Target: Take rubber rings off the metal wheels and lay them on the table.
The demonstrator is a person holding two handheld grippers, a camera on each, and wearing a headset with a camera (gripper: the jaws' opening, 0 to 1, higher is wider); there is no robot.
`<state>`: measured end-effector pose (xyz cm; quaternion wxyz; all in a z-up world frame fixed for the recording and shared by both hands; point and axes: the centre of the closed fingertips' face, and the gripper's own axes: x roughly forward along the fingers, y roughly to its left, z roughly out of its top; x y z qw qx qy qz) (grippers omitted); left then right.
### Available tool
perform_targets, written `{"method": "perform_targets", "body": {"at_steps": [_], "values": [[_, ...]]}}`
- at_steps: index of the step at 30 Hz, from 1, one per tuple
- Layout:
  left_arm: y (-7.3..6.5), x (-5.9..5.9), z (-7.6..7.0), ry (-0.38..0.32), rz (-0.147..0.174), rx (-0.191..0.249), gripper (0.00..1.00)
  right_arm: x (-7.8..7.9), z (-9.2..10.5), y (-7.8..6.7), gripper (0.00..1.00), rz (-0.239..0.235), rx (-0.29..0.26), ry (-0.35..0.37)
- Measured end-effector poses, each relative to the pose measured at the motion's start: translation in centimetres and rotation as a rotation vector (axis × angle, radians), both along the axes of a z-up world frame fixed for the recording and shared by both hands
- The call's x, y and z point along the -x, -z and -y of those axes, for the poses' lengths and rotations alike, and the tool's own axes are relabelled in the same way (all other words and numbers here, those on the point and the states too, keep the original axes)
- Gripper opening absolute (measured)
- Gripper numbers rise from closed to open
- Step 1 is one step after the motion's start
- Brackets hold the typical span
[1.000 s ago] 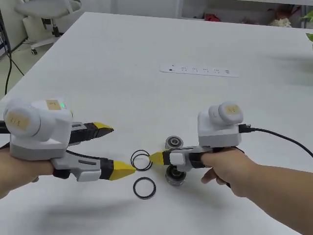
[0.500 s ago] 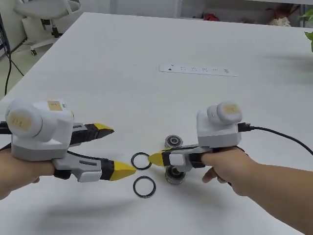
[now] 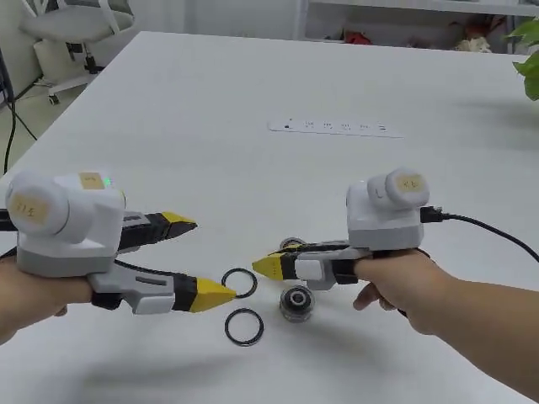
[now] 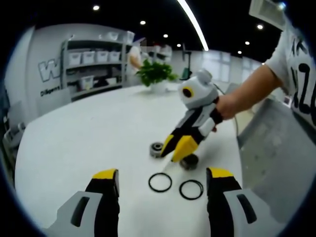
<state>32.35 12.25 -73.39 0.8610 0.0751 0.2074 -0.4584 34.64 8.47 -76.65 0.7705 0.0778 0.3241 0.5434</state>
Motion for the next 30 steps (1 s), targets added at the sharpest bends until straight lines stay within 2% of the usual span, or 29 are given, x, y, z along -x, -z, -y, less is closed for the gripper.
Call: {"method": "perform_targets", "body": {"at_steps": [11,14,18,30], "values": [[-1.4,0.3,0.8,0.022,0.017,0.017,0.76,0.6,1.0,-2.4,0.3,0.109,-0.004,-0.04],[-1.6,0.6,1.0,0.039,0.023,0.004,0.77,0.8,1.6,-3.2,0.35,0.163,0.001,-0.049],[-2.1,0.9,1.0,0.052,0.035,-0.003,0.78,1.1,2.6,-3.9,0.38,0.199,0.003,-0.057],[-2.9,2.0,0.9,0.051,0.054,-0.011,0.85,1.9,5.5,-4.7,0.55,0.324,0.043,-0.043]]}}
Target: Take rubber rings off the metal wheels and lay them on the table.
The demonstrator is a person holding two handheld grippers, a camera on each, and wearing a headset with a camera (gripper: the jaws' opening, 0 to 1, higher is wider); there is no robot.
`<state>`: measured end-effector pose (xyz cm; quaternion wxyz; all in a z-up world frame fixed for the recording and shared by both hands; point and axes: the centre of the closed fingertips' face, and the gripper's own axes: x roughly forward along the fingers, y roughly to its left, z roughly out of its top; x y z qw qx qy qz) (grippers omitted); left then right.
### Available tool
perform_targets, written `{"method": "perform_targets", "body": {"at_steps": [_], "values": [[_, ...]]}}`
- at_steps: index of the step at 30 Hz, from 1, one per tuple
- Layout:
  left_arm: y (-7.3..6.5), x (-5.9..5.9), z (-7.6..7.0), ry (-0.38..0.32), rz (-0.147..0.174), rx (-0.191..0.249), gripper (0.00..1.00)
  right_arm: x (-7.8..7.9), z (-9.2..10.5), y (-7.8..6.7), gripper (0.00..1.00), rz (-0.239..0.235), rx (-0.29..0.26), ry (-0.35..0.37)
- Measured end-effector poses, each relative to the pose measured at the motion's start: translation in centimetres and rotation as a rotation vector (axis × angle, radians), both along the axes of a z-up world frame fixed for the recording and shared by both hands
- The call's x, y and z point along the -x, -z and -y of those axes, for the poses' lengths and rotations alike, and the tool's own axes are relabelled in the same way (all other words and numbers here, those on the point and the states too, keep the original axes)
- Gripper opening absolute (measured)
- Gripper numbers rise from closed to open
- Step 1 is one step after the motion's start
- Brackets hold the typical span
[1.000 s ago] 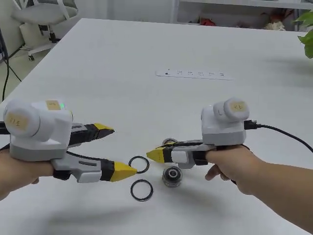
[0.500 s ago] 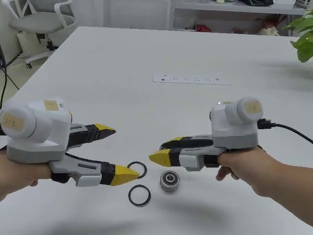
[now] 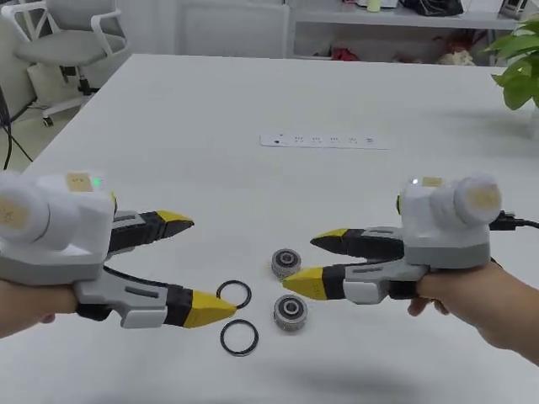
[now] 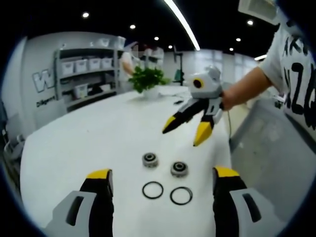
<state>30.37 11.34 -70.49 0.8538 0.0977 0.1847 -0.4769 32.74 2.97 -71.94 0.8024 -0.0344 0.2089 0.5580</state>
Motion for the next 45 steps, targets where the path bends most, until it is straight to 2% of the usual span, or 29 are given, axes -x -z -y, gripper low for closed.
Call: {"method": "perform_targets", "body": {"at_steps": [10,23,31,34,45], "values": [[-1.2,1.1,-0.5,-0.062,0.022,0.032,0.91,1.0,2.5,-0.7,0.69,0.067,0.012,0.064],[-1.4,1.6,-2.9,-0.188,0.029,0.047,1.0,2.7,5.7,-0.1,0.81,0.115,0.085,0.104],[-1.2,2.1,-3.3,-0.214,0.047,0.029,1.0,3.4,6.9,-0.1,0.87,0.118,0.096,0.129],[-1.1,2.2,-3.4,-0.223,0.044,0.029,1.0,3.6,7.3,0.2,0.9,0.116,0.112,0.136],[-0.8,2.9,-3.6,-0.244,0.048,0.012,1.0,4.3,7.7,0.0,0.95,0.129,0.113,0.14]]}}
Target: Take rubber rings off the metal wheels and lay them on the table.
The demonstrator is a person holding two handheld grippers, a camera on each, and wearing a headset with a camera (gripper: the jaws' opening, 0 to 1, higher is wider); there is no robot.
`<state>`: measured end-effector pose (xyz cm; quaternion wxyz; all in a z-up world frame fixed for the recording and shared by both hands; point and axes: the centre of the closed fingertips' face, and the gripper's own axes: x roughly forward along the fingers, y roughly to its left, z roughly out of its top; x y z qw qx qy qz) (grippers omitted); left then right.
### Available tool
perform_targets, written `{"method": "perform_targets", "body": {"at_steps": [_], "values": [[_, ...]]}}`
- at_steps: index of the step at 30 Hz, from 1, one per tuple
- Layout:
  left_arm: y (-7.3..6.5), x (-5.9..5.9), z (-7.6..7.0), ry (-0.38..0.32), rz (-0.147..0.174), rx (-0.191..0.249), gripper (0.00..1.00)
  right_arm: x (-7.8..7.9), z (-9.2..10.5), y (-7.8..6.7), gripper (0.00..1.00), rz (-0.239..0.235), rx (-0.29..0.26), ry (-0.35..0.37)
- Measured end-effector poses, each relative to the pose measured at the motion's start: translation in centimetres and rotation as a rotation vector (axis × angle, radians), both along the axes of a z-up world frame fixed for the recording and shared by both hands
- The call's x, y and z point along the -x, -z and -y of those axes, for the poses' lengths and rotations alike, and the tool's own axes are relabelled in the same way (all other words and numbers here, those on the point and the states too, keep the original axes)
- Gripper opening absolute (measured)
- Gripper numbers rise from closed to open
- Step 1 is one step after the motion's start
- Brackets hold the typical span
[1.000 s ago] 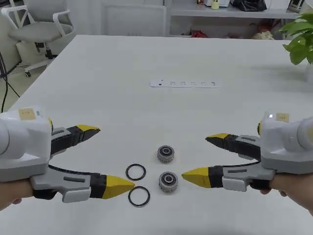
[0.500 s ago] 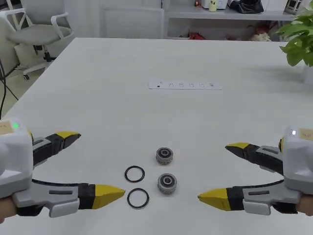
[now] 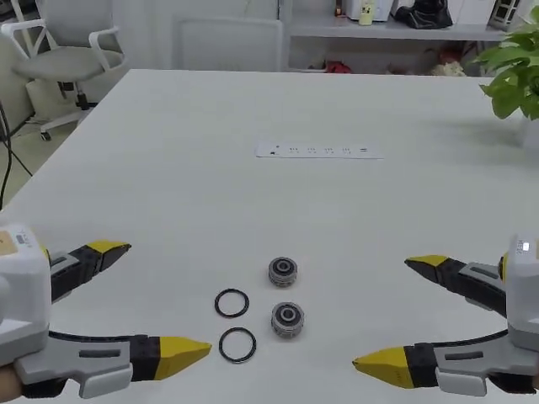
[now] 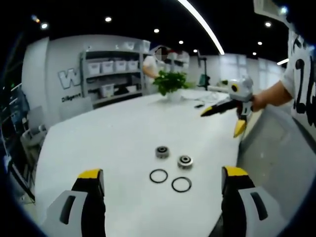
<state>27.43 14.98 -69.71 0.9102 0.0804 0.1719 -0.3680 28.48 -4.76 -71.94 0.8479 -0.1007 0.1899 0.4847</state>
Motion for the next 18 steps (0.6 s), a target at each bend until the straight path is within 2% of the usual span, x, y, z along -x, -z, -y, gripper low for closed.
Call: {"method": "perform_targets", "body": {"at_steps": [18], "values": [[0.01,0.54,-0.28,-0.016,-0.002,-0.005,1.0,0.32,0.72,0.13,0.96,-0.003,0.001,0.013]]}}
